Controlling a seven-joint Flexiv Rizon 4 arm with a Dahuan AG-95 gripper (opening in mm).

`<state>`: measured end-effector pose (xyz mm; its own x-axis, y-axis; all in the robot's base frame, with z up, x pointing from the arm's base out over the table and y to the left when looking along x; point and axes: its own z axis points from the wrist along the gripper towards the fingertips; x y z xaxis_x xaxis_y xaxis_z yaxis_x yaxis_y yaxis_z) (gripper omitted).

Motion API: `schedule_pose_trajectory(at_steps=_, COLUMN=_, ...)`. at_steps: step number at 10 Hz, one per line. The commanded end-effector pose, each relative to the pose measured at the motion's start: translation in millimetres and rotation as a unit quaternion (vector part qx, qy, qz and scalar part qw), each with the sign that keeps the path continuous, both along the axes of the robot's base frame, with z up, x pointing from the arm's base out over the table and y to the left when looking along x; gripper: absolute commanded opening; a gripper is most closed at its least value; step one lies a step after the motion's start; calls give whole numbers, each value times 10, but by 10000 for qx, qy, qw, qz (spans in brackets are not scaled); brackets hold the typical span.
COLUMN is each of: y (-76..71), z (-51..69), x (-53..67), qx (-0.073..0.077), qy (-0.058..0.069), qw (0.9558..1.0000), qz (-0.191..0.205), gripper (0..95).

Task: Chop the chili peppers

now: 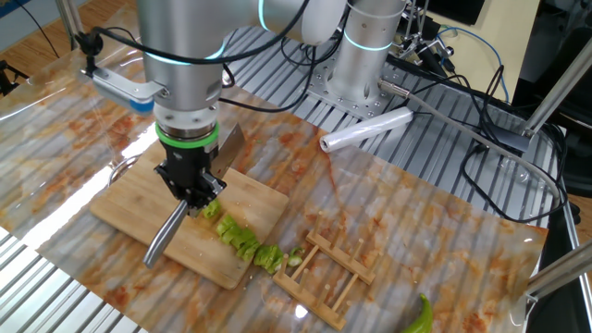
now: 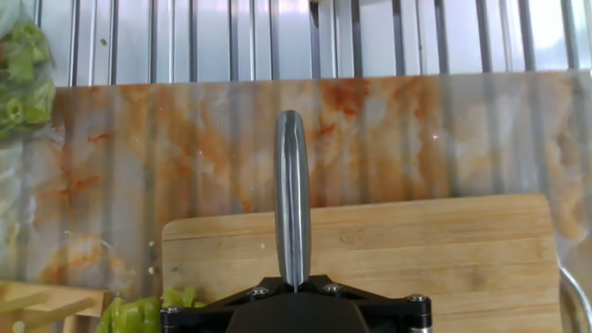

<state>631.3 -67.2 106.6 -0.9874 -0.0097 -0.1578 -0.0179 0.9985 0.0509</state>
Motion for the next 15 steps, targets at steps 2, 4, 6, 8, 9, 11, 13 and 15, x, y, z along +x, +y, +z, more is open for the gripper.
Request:
schedule_pose_trajectory(at_steps=2, y=-58, z=84, x=38, qx=1, qy=20, qw=10000, qz=19, gripper=0)
schedule_pose_trajectory(at_steps=4, y=-88, z=124, x=68, qx=-23, qy=40, qw=10000, qz=6, gripper=0)
schedule_pose_trajectory(at_steps=6, y=-159, z=224, x=106, qx=-58, qy=135, qw=9999, qz=63, gripper=0)
schedule_pose_trajectory(at_steps=8, y=-202, z=300, x=83, qx=-69, qy=169, qw=9998, qz=80, gripper=0)
schedule_pose_trajectory(at_steps=9, y=-216, z=324, x=75, qx=-93, qy=276, qw=9996, qz=50, gripper=0)
schedule_pose_trajectory(at_steps=11, y=-244, z=357, x=87, qx=-142, qy=429, qw=9989, qz=-139, gripper=0)
schedule_pose_trajectory(at_steps=13, y=-265, z=385, x=91, qx=-223, qy=482, qw=9984, qz=-188, gripper=0)
schedule_pose_trajectory(at_steps=15, y=-280, z=407, x=81, qx=9, qy=577, qw=9982, qz=-131, gripper=0)
